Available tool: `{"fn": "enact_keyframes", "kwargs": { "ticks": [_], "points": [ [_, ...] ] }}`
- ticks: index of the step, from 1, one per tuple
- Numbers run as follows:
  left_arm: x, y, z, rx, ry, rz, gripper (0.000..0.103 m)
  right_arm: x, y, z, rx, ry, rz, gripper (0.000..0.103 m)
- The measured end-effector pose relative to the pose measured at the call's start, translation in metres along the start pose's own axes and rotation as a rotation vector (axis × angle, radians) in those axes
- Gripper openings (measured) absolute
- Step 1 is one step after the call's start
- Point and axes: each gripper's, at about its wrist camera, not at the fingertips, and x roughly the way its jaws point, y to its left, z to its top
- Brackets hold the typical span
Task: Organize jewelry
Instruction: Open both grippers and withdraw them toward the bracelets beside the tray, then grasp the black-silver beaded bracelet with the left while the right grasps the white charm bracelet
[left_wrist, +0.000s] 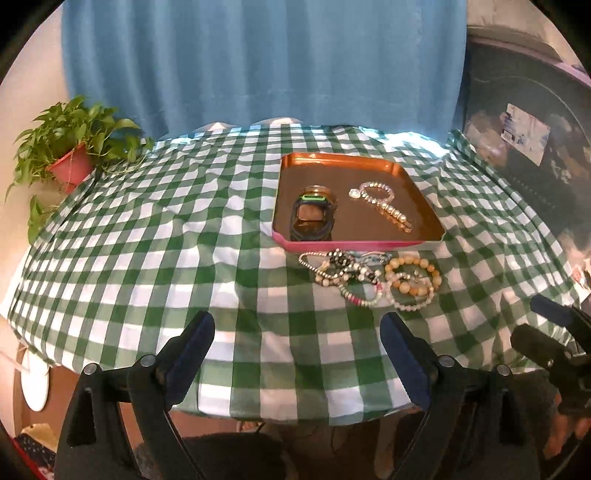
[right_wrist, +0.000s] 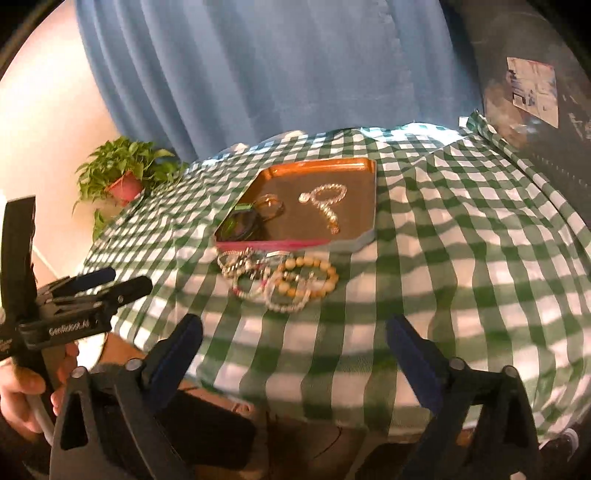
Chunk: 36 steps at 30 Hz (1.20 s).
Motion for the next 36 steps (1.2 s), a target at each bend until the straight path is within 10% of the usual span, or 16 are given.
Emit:
{"fn": "enact_keyframes", "kwargs": {
  "ticks": [19,24,32,36],
  "points": [
    [0.049,0.016,-0.007,-0.067,-0.014,-0.115,0.091,0.007,-0.017,-0.011,0.044,0.002,0.025,0.043],
    [0.073,0.020,0.009,-0.088,-0.009,-0.136,0.071,0.037,-0.020,-0.004,0.013,0.053,0.015,0.024],
    [0.117,0.016,0.030,-0.063,0.040,-0.162,0.056,0.079,-0.021,0.009,0.009,0.090,0.043,0.024],
    [0.142,0.026,0.040,-0.111,0.088,-0.192,0.026,0.096,-0.018,0.015,-0.001,0.105,0.048,0.024]
  ]
}}
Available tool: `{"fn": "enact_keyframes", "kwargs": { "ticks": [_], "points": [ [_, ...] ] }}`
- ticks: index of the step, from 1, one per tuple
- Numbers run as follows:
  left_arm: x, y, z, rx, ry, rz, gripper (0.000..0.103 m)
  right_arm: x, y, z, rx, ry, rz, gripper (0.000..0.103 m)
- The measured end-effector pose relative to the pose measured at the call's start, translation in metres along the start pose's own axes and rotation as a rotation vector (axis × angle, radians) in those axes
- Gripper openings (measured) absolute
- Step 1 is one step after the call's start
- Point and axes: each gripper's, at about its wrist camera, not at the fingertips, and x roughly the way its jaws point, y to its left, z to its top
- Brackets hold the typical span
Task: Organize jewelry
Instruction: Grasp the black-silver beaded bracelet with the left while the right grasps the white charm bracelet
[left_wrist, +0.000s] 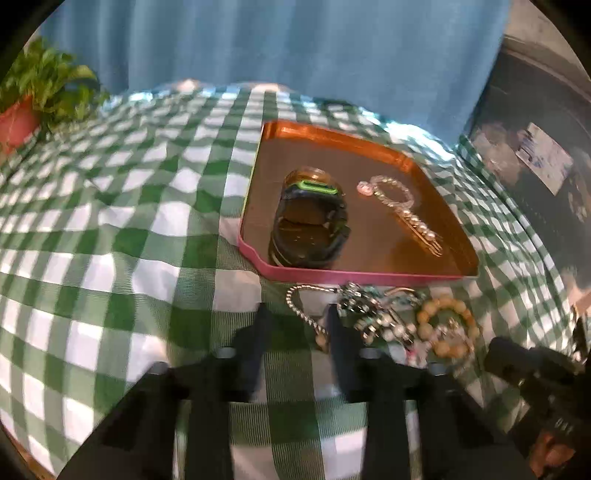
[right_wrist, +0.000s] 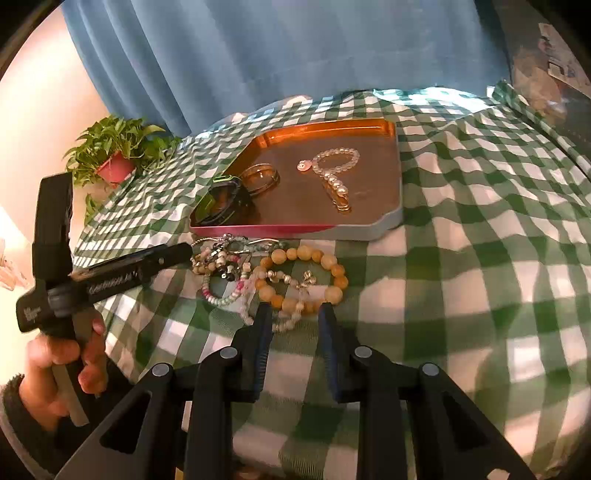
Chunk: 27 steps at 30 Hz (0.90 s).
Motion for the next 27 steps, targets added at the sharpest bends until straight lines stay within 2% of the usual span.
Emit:
{"fn": "enact_keyframes", "kwargs": {
  "ticks": [3,5,8,10,11,12,13,15,20,25,27],
  "points": [
    [0.008,0.004,0.004,-0.011,0.001,0.009,0.026,0.015,0.003,0.004,-0.026,0.026,-0.033,0.021],
    [0.011,0.001,0.007,0.024,0.008,0.021,0.027,0.024,0.003,0.003,-0.037,0.053,-0.050,0.017],
    [0.015,-0.008,0.008,0.097,-0.013,0.067,0.027,0.025,0.007,0.000,-0.079,0.048,-0.073,0.015],
    [0.017,-0.012,0.007,0.127,-0.025,0.084,0.026,0.025,0.007,-0.001,-0.088,0.044,-0.091,0.009],
    [0.017,-0.011,0.008,0.125,-0.017,0.086,0.018,0.025,0.006,-0.002,-0.085,0.043,-0.093,0.008],
    [0.016,-0.009,0.009,0.108,-0.001,0.078,0.003,0.024,0.005,-0.002,-0.080,0.042,-0.090,0.006],
    [0.014,-0.005,0.009,0.083,0.015,0.056,0.003,0.023,0.005,-0.003,-0.077,0.040,-0.091,0.005],
    [0.002,0.000,0.002,0.064,-0.009,0.045,0.003,0.015,0.005,-0.005,-0.082,0.028,-0.090,0.005],
    [-0.032,0.004,-0.020,0.125,-0.020,0.066,0.003,-0.012,0.010,-0.010,-0.129,0.008,-0.114,0.005],
    [-0.055,0.012,-0.045,0.126,0.032,0.027,0.004,-0.036,0.007,-0.019,-0.140,0.006,-0.120,0.005],
    [-0.053,0.011,-0.052,0.121,0.060,0.048,0.008,-0.036,0.006,-0.025,-0.122,0.021,-0.099,0.005]
  ]
}}
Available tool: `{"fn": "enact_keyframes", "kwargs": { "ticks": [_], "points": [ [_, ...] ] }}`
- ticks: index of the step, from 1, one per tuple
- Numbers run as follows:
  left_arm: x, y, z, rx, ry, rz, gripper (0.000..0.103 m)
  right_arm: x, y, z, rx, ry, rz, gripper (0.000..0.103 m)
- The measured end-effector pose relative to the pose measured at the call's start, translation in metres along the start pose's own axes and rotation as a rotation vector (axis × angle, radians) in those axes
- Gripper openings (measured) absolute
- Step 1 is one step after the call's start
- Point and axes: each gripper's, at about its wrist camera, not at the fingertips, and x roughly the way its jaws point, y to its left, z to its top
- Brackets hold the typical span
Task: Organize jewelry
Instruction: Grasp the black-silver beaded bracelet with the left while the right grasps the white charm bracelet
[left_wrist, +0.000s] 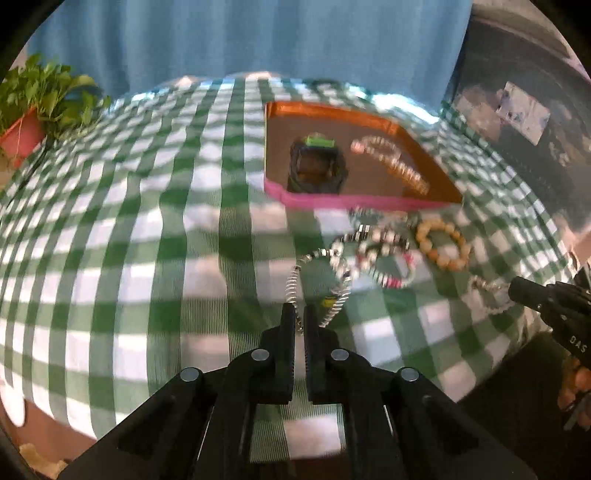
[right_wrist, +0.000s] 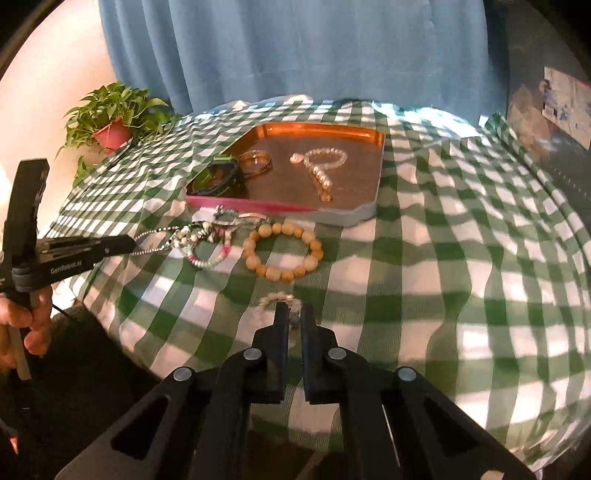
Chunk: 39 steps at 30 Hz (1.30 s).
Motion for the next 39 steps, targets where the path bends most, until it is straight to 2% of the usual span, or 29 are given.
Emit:
{"fn": "enact_keyframes", "kwargs": {
  "ticks": [2,4,5,6,8,10,12,13,14,15,16,17,18,19,21,23,24,25,26,29,32,36,38,39],
  "points": [
    [0.004,-0.004,-0.002,0.014,0.016,0.028,0.013,0.003,-0.001,-0.004,0.024,0.014,0.018,0.005],
    [0.008,-0.006,0.000,0.026,0.023,0.010,0.023,0.007,-0.002,-0.007,0.039,0.029,0.023,0.007],
    [0.010,-0.007,0.002,0.033,0.031,0.004,0.039,0.008,-0.003,-0.008,0.048,0.033,0.030,0.007],
    [0.011,-0.007,0.004,0.039,0.031,0.005,0.060,0.009,-0.003,-0.009,0.053,0.035,0.027,0.008],
    [0.014,-0.009,0.007,0.059,0.013,0.008,0.082,0.012,-0.004,-0.010,0.056,0.051,0.028,0.014],
    [0.023,-0.010,0.009,0.088,0.027,0.003,0.085,0.013,-0.006,-0.011,0.055,0.053,0.020,0.036],
    [0.030,-0.010,0.011,0.103,0.027,0.023,0.085,0.016,-0.007,-0.010,0.040,0.061,0.033,0.045],
    [0.032,-0.011,0.011,0.117,0.015,0.041,0.085,0.016,-0.005,-0.010,0.025,0.062,0.035,0.045],
    [0.033,-0.012,0.012,0.123,-0.001,0.042,0.084,0.016,-0.003,-0.009,0.007,0.056,0.028,0.045],
    [0.034,-0.011,0.012,0.121,-0.010,0.038,0.079,0.017,0.000,-0.008,-0.012,0.045,0.021,0.045],
    [0.032,-0.011,0.012,0.122,-0.023,0.038,0.065,0.018,0.001,-0.007,-0.021,0.041,0.024,0.045],
    [0.029,-0.012,0.013,0.131,-0.038,0.030,0.023,0.020,0.004,-0.006,-0.041,0.039,0.017,0.045],
    [0.028,-0.012,0.015,0.138,-0.028,0.017,0.007,0.022,0.006,-0.005,-0.058,0.041,-0.003,0.045],
    [0.027,-0.012,0.014,0.134,-0.031,0.024,0.007,0.024,0.010,-0.003,-0.086,0.038,-0.041,0.045],
    [0.026,-0.010,0.012,0.122,-0.043,0.022,0.007,0.029,0.014,-0.002,-0.104,0.043,-0.037,0.043],
    [0.024,-0.005,0.012,0.082,-0.035,0.012,0.005,0.035,0.015,-0.002,-0.123,0.048,-0.041,0.033],
    [0.021,-0.003,0.012,0.062,-0.037,-0.001,0.002,0.036,0.017,-0.001,-0.146,0.041,-0.071,0.014],
    [0.018,-0.001,0.011,0.041,-0.039,-0.010,0.002,0.037,0.016,-0.001,-0.158,0.042,-0.095,0.009],
    [0.016,0.000,0.011,0.029,-0.037,-0.013,0.002,0.038,0.013,0.001,-0.141,0.050,-0.083,0.009],
    [0.007,-0.004,0.010,0.055,-0.036,-0.001,0.001,0.034,0.003,0.004,-0.103,0.038,-0.067,0.000],
    [-0.003,-0.006,0.011,0.052,-0.039,-0.026,0.001,0.025,-0.006,0.007,-0.079,0.024,-0.063,0.000],
    [-0.011,-0.011,0.014,0.052,-0.052,-0.017,0.001,0.015,-0.007,0.010,-0.064,0.015,-0.050,0.000],
    [-0.002,-0.011,0.014,0.063,-0.013,-0.004,0.004,0.019,-0.003,0.011,-0.068,0.054,-0.029,0.000],
    [0.005,-0.010,0.013,0.067,0.006,0.019,0.004,0.020,-0.002,0.010,-0.076,0.051,-0.053,0.000]
  ]
}}
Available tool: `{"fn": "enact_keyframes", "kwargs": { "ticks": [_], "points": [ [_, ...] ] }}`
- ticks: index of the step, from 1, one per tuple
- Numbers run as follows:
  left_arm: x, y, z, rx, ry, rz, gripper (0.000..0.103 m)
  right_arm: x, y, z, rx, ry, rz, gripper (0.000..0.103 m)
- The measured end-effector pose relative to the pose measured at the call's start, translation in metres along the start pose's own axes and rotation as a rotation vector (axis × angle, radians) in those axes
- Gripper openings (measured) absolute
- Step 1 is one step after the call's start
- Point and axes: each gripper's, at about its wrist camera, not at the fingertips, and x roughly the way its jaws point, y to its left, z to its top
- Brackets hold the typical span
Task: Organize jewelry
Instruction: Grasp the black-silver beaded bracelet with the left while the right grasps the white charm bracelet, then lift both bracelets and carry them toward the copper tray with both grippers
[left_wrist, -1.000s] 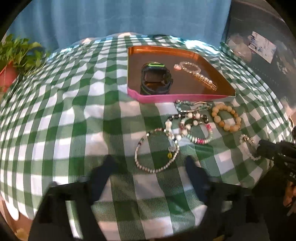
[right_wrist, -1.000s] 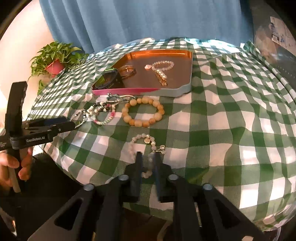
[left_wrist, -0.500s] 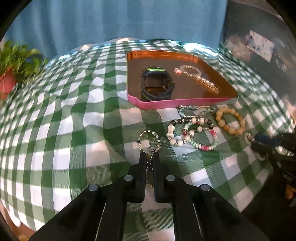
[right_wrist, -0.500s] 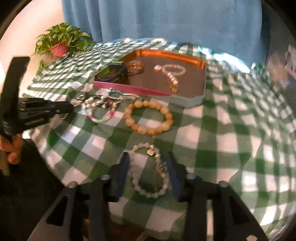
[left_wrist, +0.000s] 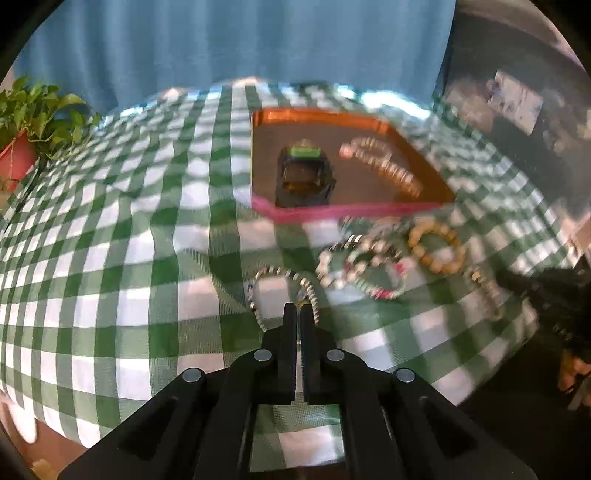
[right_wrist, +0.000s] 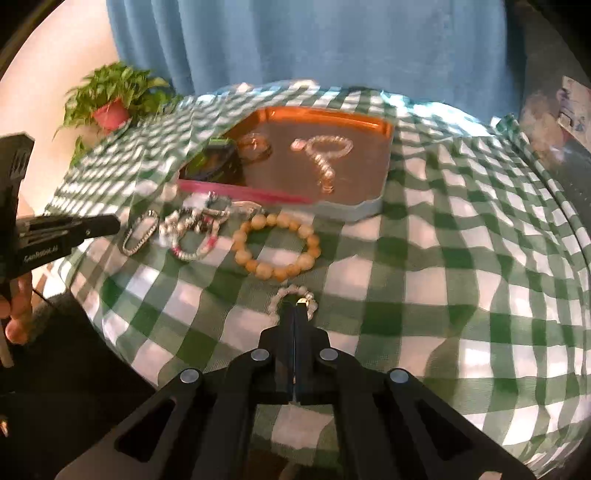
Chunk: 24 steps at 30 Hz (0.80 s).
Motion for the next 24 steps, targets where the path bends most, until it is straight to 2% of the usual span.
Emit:
{"fn": "enact_keyframes", "kwargs": {
  "ticks": [1,2,3,6,10,12,13,14,15,16,17,20,22,23,24],
  "points": [
    [0.008,0.002,-0.002,0.000,0.026,0.041,0.004,0.000,0.001,-0.001,-0.003,-0.003,-0.013,0.005],
    [0.012,0.003,-0.004,0.001,0.028,0.063,0.006,0.002,0.002,-0.002,-0.008,0.002,-0.016,0.006],
    [0.009,0.004,-0.006,0.000,0.006,0.066,0.015,0.004,0.002,-0.003,-0.009,0.006,-0.023,0.007],
    [0.011,0.008,-0.008,-0.021,0.020,0.034,0.033,0.008,0.000,-0.006,-0.004,0.016,-0.039,0.028],
    [0.012,0.007,-0.007,-0.006,0.011,0.062,0.036,0.014,-0.002,-0.011,0.006,0.029,-0.019,0.028],
    [0.014,0.013,-0.006,-0.032,0.005,0.050,0.031,0.016,0.003,-0.012,-0.027,0.029,-0.039,0.029],
    [0.013,0.021,-0.005,-0.086,-0.003,0.032,0.027,0.017,0.006,-0.012,-0.055,0.024,-0.052,0.028],
    [0.014,0.027,-0.005,-0.113,-0.004,0.036,0.011,0.017,0.007,-0.012,-0.066,0.020,-0.057,0.028],
    [0.014,0.032,-0.005,-0.130,-0.004,0.044,0.003,0.017,0.007,-0.012,-0.062,0.020,-0.054,0.026],
    [0.014,0.037,-0.004,-0.149,-0.005,0.024,0.003,0.017,0.006,-0.012,-0.058,0.018,-0.047,0.016],
    [0.014,0.041,-0.004,-0.170,-0.004,0.006,0.003,0.017,0.006,-0.011,-0.062,0.013,-0.054,0.013],
    [0.010,0.035,-0.005,-0.145,0.002,0.038,0.003,0.016,0.009,-0.013,-0.082,-0.003,-0.068,0.013],
    [0.004,0.032,-0.006,-0.152,-0.009,0.025,0.003,0.016,0.007,-0.011,-0.069,0.004,-0.059,0.012],
    [0.000,0.031,-0.006,-0.154,-0.015,0.019,0.003,0.014,0.006,-0.009,-0.061,0.001,-0.057,0.010],
    [-0.006,0.029,-0.005,-0.157,-0.027,0.009,0.003,0.010,0.004,-0.007,-0.051,-0.010,-0.056,0.001]
  ]
}}
